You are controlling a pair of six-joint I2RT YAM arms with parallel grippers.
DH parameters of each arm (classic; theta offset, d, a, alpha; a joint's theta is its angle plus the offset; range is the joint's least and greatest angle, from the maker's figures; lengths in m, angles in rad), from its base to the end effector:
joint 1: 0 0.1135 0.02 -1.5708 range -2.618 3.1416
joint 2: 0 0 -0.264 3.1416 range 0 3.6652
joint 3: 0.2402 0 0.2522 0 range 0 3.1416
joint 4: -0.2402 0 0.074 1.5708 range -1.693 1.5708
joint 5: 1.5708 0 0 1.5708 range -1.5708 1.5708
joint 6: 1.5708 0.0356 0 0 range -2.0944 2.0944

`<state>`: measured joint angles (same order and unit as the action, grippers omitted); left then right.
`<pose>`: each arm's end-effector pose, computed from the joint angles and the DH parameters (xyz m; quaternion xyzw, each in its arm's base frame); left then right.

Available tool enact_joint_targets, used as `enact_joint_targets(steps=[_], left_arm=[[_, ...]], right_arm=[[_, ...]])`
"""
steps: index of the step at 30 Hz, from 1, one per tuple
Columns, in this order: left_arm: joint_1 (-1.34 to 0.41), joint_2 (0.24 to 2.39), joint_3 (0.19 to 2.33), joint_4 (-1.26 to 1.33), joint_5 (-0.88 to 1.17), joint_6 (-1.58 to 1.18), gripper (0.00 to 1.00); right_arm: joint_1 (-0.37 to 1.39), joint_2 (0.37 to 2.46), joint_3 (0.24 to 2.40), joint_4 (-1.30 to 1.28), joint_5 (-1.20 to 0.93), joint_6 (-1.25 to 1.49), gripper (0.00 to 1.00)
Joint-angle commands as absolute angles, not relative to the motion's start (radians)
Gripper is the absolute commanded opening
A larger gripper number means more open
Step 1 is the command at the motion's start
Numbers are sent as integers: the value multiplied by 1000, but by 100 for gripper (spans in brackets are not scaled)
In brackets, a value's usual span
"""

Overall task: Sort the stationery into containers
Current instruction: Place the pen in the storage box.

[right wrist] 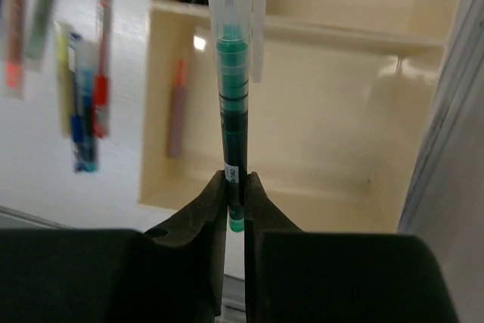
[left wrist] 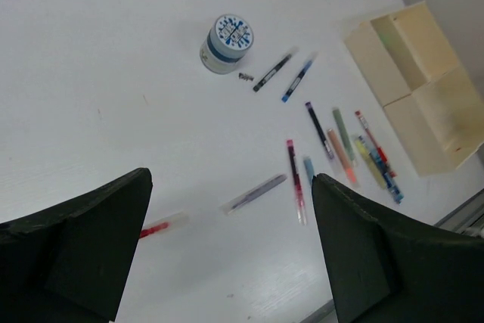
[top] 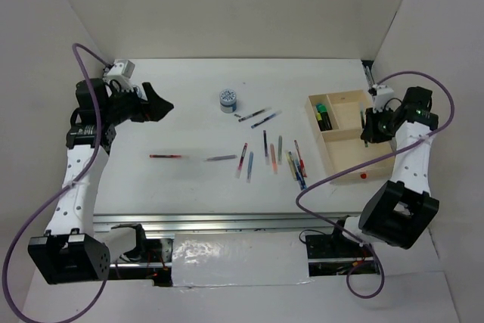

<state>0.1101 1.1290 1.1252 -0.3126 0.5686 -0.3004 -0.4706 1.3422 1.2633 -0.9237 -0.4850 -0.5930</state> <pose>0.2517 0.0085 0.3789 0.0028 0.7944 -0.2796 0.5392 0.2445 -0.1058 0.3222 -0.1242 0.9260 0.0607 0.3514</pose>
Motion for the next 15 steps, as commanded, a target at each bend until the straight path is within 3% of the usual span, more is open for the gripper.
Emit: enact_joint_targets(steps=[1,7,15], left_arm=[[95,1127,1146,-386,545,-164,99],[94,1150,1166,-449,469,-135,99],[94,1152,1132,-471,443,-110,99]], right_arm=[[-471,1350,1180,-991,-365,-798,0],[-430,1370,1046,-864,-281,-756,0],[-350,1503,1049,-772,-250,-589,0]])
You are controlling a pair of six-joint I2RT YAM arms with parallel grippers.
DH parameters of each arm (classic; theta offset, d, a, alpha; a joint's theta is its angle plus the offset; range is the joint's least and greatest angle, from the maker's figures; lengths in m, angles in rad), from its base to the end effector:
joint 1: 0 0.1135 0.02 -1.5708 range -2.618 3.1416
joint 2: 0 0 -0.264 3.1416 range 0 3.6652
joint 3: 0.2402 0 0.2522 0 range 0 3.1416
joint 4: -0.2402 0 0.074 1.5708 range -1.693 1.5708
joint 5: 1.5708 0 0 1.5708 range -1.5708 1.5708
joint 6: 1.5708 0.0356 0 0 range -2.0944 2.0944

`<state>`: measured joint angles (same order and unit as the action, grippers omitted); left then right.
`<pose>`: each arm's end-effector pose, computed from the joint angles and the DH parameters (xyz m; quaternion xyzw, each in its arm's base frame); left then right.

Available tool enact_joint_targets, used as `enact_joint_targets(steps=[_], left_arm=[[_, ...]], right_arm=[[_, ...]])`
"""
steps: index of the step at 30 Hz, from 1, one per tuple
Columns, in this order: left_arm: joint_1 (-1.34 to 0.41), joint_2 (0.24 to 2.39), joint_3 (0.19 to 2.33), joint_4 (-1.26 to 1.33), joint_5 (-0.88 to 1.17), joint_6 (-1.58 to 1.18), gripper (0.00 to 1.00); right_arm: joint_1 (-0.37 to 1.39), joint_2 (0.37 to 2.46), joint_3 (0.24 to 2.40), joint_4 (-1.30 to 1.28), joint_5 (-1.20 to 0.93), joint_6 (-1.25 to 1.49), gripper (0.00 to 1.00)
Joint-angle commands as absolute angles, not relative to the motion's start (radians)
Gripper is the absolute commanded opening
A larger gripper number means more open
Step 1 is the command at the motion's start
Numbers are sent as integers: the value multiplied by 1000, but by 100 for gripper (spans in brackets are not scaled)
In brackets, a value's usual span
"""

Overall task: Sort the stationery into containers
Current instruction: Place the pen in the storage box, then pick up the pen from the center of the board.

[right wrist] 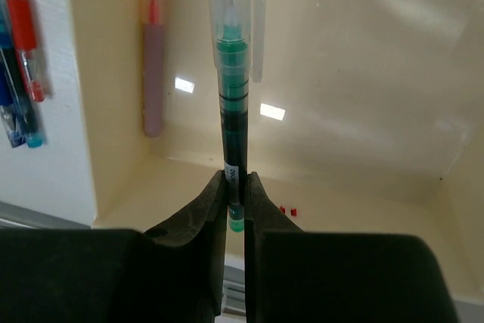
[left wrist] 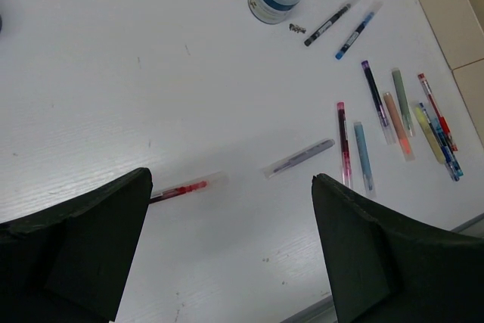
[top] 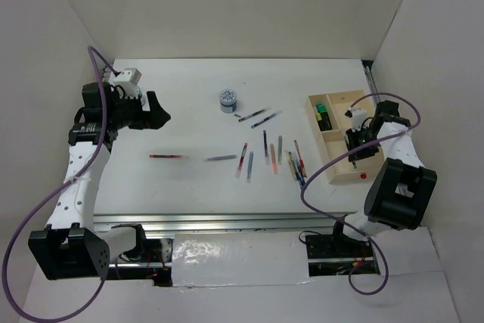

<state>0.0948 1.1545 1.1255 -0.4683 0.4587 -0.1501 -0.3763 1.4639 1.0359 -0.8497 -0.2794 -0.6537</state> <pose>0.2533 0.0082 0.3573 0.0132 0.8448 -0.2091 0.4924 0.2555 -0.0904 0.2253 -0.1556 0.9674 0.0487 0.1937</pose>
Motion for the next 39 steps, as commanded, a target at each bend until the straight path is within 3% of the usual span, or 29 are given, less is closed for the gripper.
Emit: enact_joint_targets(steps=[1,8,12,18,27,30,32,39], left_arm=[[94,1154,1128,-469,439,-107,99],[95,1160,1100,-459,342,-78,99],[97,1175,1100,-471,299,-12,99],[112,1218,1088,-506,406,302,95],[184,1342,1128,-727,642,748,87],[207,1380,1088,-806,693,968,78],[204,1407,1065,-836,701,1116,71],[176,1512,1014,-724,621,1265,66]], right_arm=[[-345,1517,1054,-767,-242,-580,0],[-292,1631,1100,-765,-212,-494,3],[-256,1649,1100,-761,-198,-466,21],[-212,1654,1097,-765,-178,-434,34],[-210,1626,1146,-825,-199,-413,39],[-206,1583,1204,-874,-230,-408,39],[-207,1551,1274,-917,-258,-403,39],[-180,1468,1460,-1035,-370,-380,40]])
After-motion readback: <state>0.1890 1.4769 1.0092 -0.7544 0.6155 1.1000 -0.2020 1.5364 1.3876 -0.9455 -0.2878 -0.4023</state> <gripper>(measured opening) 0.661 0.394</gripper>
